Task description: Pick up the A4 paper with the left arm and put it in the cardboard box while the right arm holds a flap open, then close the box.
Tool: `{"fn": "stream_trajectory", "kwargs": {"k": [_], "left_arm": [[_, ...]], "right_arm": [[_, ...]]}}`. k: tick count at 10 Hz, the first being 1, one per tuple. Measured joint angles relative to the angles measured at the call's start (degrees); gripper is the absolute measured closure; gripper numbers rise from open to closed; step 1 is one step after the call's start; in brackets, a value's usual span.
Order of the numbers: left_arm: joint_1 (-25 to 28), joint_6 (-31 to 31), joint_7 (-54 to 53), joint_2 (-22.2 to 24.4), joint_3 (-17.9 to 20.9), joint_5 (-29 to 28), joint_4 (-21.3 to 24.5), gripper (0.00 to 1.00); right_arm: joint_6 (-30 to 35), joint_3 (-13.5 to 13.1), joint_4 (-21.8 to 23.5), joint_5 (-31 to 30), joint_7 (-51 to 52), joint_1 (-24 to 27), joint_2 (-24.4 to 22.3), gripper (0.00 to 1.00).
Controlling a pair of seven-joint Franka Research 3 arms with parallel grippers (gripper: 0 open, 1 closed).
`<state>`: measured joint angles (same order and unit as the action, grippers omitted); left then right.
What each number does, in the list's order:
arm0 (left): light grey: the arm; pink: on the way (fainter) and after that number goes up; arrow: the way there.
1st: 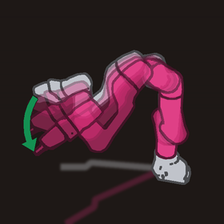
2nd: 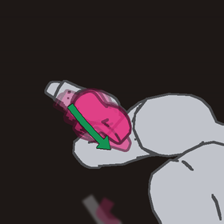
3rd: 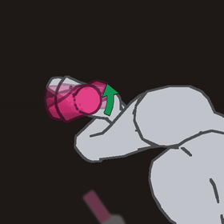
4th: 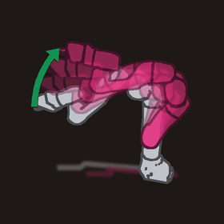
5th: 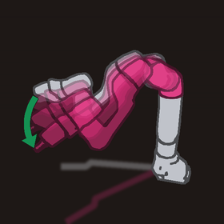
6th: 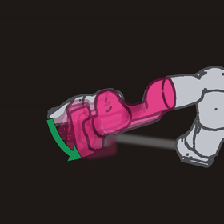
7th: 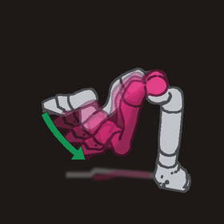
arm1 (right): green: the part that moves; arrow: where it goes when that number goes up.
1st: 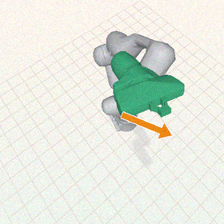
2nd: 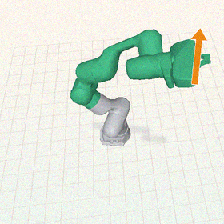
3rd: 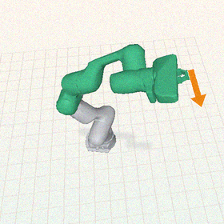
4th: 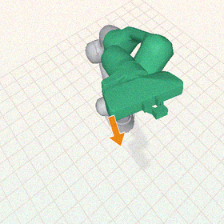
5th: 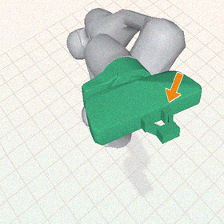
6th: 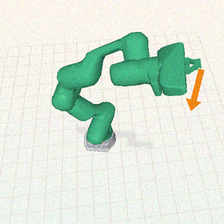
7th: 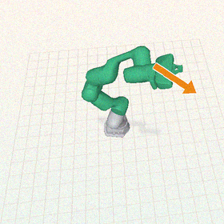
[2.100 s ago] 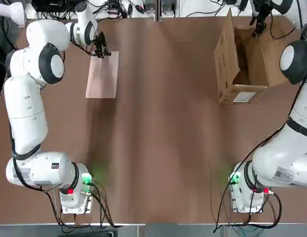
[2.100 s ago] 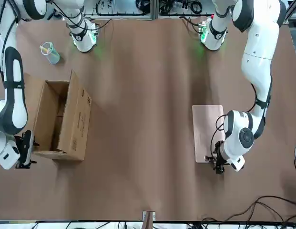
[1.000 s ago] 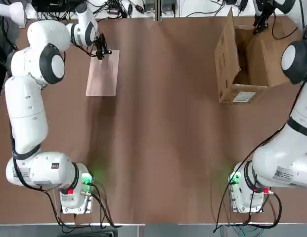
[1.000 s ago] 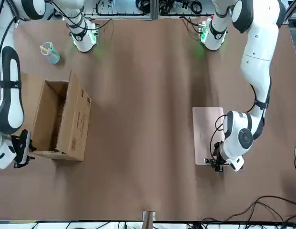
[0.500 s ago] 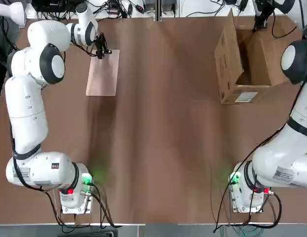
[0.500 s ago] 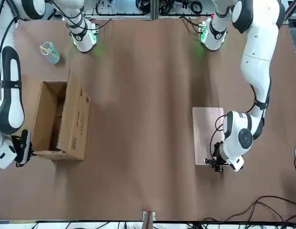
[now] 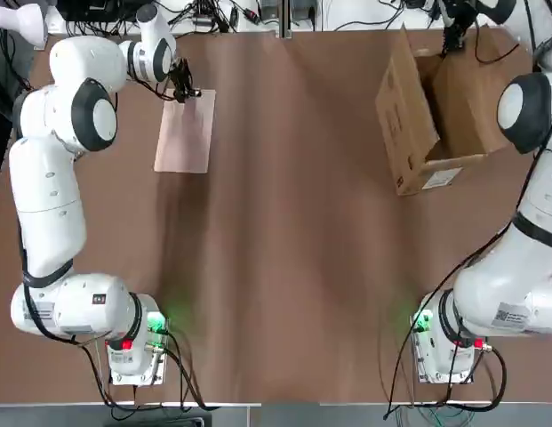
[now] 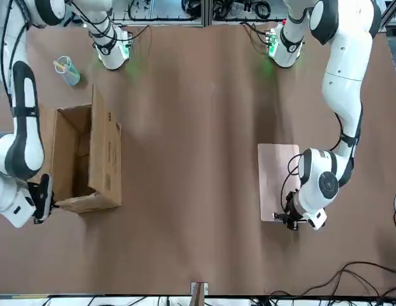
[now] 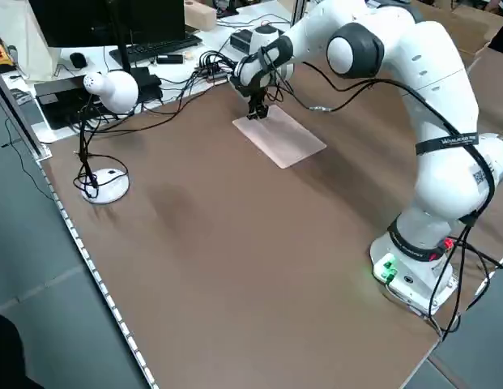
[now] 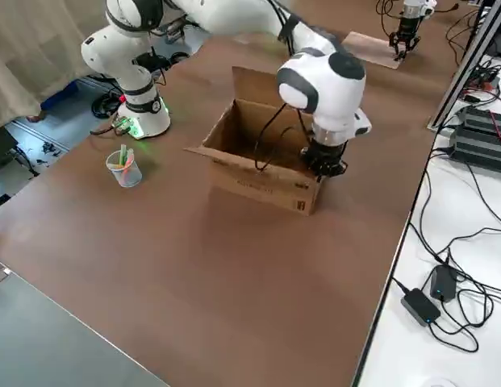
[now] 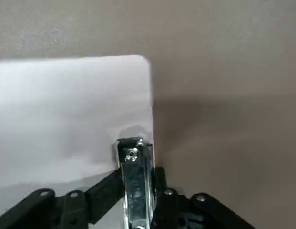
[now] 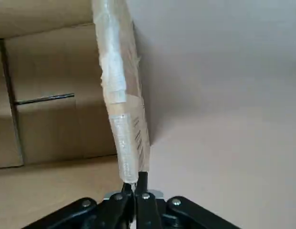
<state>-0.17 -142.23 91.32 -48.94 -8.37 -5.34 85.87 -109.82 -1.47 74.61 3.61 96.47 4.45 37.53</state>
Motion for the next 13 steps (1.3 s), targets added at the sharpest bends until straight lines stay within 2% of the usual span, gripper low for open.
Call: {"fn": "stream_trajectory", "kwargs": {"k": [1, 2, 5, 9, 13], "left_arm": [[0.0, 0.0, 0.0, 0.0, 0.0, 0.0, -0.1, 0.7], [0.0, -0.2, 0.0, 0.0, 0.0, 0.0, -0.2, 0.82], [-0.1, -0.3, 0.0, -0.1, 0.0, 0.0, -0.3, 0.97], [-0.1, 0.7, 0.0, 0.7, -0.2, 0.0, -1.2, 0.97], [0.1, 11.5, -0.1, 8.6, -0.1, -0.1, -3.0, 0.97]], "right_arm": [[1.4, 0.1, -0.1, 0.0, -3.2, -1.8, -0.6, 0.96], [2.6, 0.3, -0.1, 0.1, -6.6, -3.8, -1.4, 0.96], [5.8, 0.8, -0.2, 2.3, -15.4, -10.1, -3.6, 0.96], [6.0, 1.0, -0.2, 4.5, -30.9, -21.9, -4.3, 0.96], [-0.7, 1.0, -0.1, 6.2, -42.5, -31.1, -4.3, 0.96]]}}
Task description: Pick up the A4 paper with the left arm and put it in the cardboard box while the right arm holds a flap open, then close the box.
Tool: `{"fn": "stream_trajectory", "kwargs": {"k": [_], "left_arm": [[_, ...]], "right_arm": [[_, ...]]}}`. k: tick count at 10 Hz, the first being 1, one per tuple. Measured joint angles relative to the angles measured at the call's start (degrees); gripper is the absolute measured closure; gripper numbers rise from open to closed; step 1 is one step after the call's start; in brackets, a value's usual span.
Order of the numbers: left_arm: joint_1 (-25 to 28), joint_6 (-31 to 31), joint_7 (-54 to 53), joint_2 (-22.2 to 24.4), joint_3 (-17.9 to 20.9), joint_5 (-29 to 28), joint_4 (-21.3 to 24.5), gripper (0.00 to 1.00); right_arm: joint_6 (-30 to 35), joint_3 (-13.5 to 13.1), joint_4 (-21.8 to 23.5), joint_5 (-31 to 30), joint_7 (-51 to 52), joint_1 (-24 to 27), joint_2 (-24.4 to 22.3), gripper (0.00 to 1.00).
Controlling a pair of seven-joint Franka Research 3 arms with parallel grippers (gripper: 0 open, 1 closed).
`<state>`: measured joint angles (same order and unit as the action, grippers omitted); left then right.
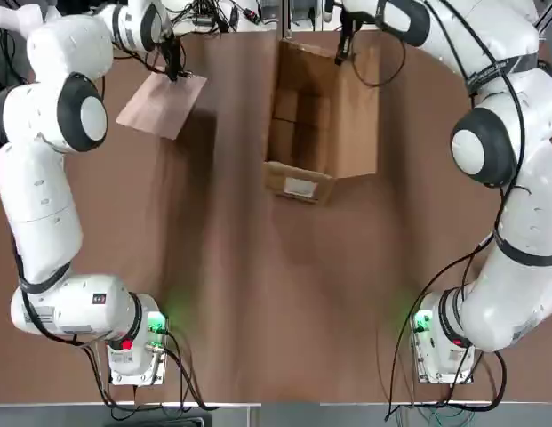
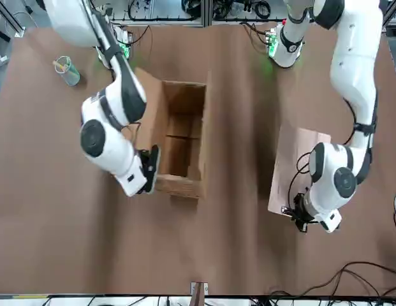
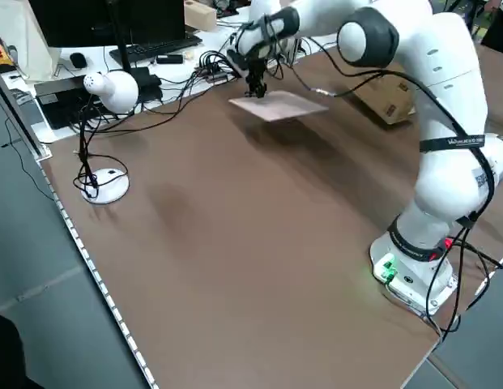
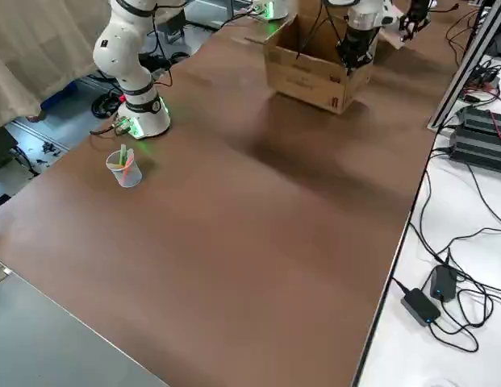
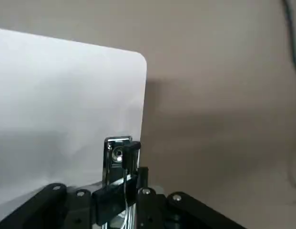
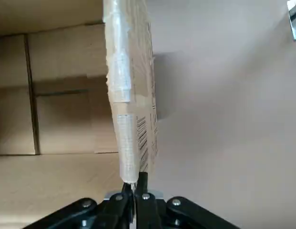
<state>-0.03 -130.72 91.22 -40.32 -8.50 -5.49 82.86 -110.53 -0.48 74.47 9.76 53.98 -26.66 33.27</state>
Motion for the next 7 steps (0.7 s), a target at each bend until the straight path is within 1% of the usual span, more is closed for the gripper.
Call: {"fn": "stream_trajectory", "kwargs": {"k": [3, 5, 7], "left_arm": [[0.0, 7.5, -0.2, 7.6, -0.1, 0.0, -0.3, 0.97], [0.0, 13.3, -1.5, 12.6, -0.4, 0.0, -0.3, 0.97], [-0.2, 16.6, -1.7, 16.8, -0.8, 0.8, -0.6, 0.97]], "right_arm": [[-4.0, 0.0, 0.4, 0.1, -3.7, -3.6, 1.3, 0.96], [-6.0, -0.1, 0.4, 0.1, -3.8, -4.5, 3.0, 0.96], [-6.7, -0.2, 0.4, 0.0, -3.8, -4.6, 3.6, 0.96]]}}
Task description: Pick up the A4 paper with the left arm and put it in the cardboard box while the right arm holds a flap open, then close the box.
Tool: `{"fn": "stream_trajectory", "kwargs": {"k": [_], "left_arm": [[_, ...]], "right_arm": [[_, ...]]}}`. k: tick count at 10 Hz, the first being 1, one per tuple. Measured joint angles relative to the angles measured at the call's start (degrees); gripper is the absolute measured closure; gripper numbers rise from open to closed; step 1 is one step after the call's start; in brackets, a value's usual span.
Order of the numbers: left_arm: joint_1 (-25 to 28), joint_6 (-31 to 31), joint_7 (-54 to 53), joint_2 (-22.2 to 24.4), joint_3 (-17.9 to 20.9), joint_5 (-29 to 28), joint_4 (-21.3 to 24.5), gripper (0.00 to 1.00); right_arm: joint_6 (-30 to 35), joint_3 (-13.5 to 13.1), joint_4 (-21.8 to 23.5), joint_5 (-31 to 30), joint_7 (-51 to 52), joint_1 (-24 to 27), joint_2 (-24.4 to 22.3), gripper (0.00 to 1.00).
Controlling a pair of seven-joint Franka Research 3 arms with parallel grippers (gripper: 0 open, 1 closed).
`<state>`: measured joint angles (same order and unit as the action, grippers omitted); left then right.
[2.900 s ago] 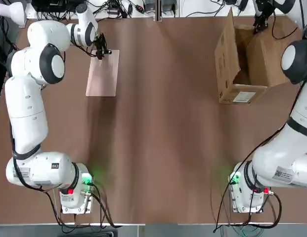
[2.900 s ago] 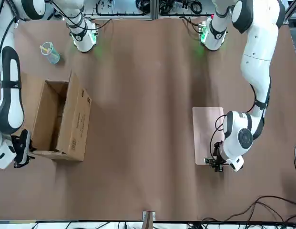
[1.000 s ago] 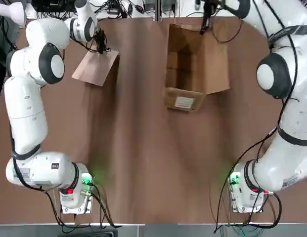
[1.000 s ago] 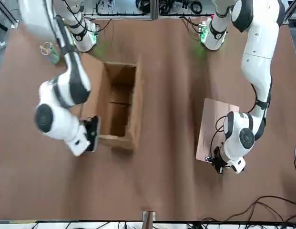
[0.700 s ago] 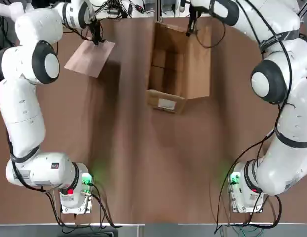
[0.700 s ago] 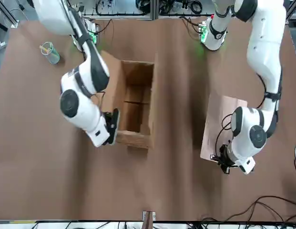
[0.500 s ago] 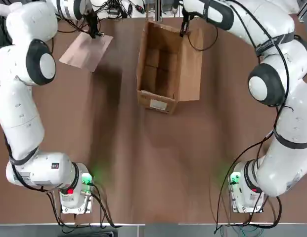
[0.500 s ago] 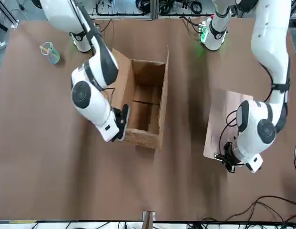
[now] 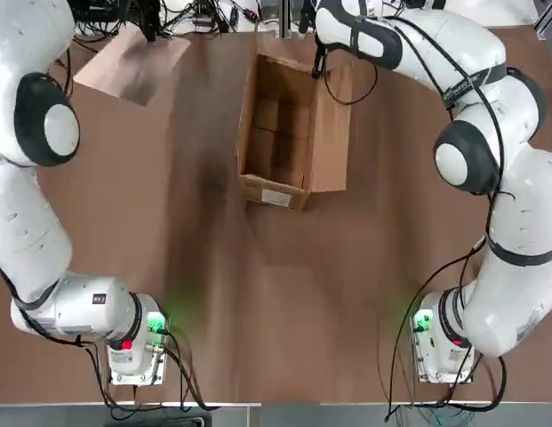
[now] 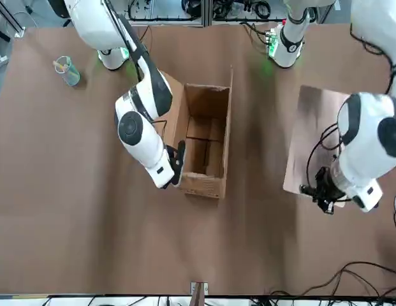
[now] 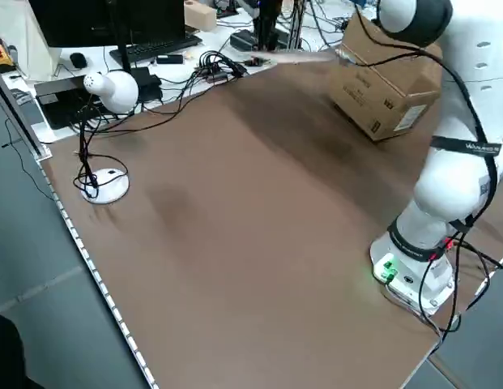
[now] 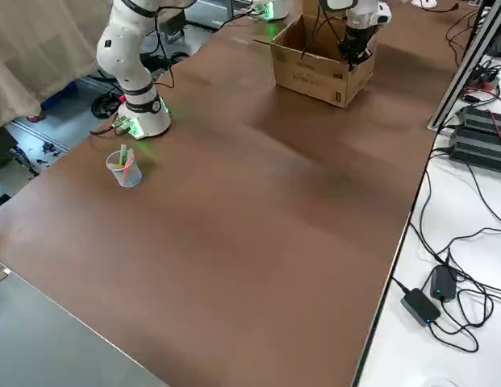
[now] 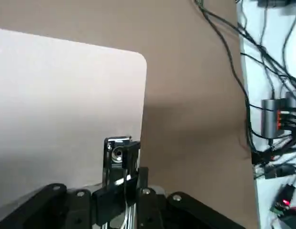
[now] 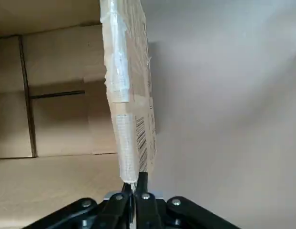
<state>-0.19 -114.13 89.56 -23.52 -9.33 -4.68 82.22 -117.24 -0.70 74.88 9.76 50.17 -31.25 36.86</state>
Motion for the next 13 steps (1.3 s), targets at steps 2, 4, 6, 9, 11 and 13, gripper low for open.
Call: {"fn": "stream_trajectory", "kwargs": {"k": [2, 4, 6, 9, 11, 13], "left_arm": [[-0.1, 2.3, 0.4, 2.2, -1.4, 2.9, -1.5, 0.97], [-0.3, 3.2, 4.3, 2.3, -4.1, 4.3, -2.7, 0.97], [-2.2, 3.2, 8.8, 2.4, -7.4, 4.3, -4.2, 0.97], [-10.0, 3.3, 16.7, 2.5, -7.7, 3.7, -7.5, 0.97], [-13.2, 3.3, 18.9, 2.8, -7.7, 3.6, -9.3, 0.97], [-16.2, 3.3, 21.0, 2.8, -7.6, 3.6, -10.2, 0.97]], "right_arm": [[-0.6, 0.0, 0.0, -0.5, 0.0, -0.2, 0.1, 0.96], [-2.6, 0.0, 0.0, -0.7, 0.0, -0.7, 0.6, 0.95], [-4.9, 0.0, 0.1, -0.7, 0.0, -1.1, 1.7, 0.93], [-6.8, 0.0, 0.1, -0.7, 0.0, -1.3, 2.6, 0.86], [-6.9, -0.1, 0.0, -0.7, 0.0, -1.4, 2.6, 0.83], [-7.2, -0.1, -0.2, -0.6, -1.3, -1.4, 2.5, 0.75]]}}
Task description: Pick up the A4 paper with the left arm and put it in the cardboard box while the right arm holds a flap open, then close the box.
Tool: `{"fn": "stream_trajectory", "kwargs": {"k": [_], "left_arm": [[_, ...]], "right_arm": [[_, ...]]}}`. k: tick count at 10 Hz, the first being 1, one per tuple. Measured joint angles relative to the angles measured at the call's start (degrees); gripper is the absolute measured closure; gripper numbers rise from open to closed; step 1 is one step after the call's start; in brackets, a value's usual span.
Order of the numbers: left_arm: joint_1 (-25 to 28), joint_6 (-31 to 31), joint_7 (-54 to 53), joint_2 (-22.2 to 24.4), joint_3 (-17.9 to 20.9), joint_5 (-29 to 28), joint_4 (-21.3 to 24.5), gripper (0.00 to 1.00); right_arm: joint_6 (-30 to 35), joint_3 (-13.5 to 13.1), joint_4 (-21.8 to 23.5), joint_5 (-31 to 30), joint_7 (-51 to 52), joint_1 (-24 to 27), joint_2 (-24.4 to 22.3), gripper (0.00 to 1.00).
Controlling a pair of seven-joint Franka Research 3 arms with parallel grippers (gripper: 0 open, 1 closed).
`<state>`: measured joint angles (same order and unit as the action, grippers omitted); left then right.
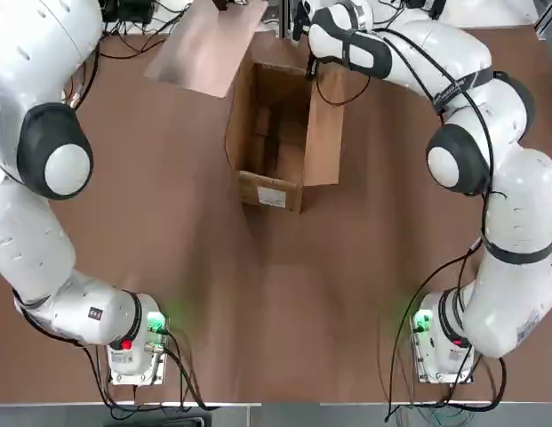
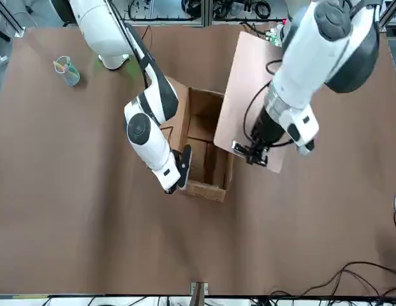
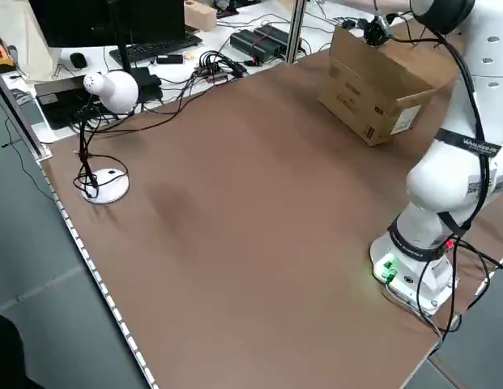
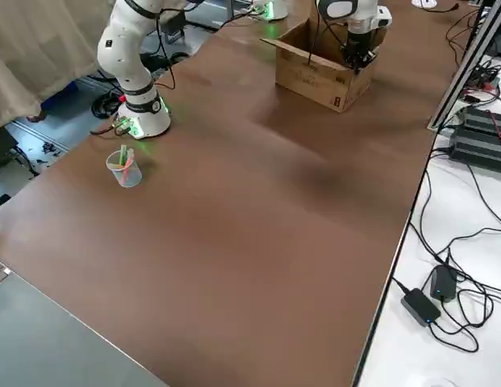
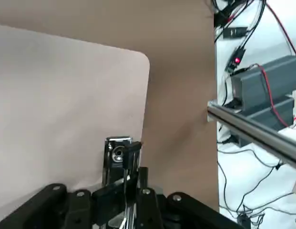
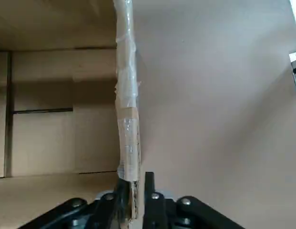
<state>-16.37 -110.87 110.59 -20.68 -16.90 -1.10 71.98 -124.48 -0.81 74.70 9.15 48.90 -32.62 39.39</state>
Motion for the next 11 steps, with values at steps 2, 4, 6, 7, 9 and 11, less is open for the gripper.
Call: {"fn": "stream_trajectory", "kwargs": {"k": [2, 4, 6, 7, 9, 11], "left_arm": [[-1.1, -0.1, 1.7, 0.0, 0.1, 0.0, -0.1, 0.97], [-1.1, -1.4, 4.2, -0.1, 1.1, 0.0, -0.3, 0.97], [-1.4, -4.4, 7.0, -0.8, 1.6, 0.0, -0.3, 0.97], [-1.6, -5.6, 8.0, -1.1, 1.7, 0.0, -0.3, 0.97], [-2.1, -7.1, 8.7, -1.6, 1.8, 0.0, -0.3, 0.97], [-5.2, -8.8, 8.7, -2.5, 1.8, 0.0, -0.4, 0.97]], "right_arm": [[-0.4, -0.6, -0.3, 0.0, -2.8, 0.6, -0.1, 0.47], [-0.5, -0.8, -0.7, 0.1, -3.5, 2.6, -0.2, 0.17], [-0.4, -0.9, -2.1, 0.5, -5.1, 4.3, -1.8, 0.0], [0.7, -0.9, -2.6, 1.3, -7.3, 5.3, -3.4, 0.0], [2.5, -1.1, -2.9, 5.5, -11.3, 7.0, -5.7, 0.0], [9.6, -2.2, -3.2, 8.0, -23.1, 10.7, -9.3, 0.0]]}}
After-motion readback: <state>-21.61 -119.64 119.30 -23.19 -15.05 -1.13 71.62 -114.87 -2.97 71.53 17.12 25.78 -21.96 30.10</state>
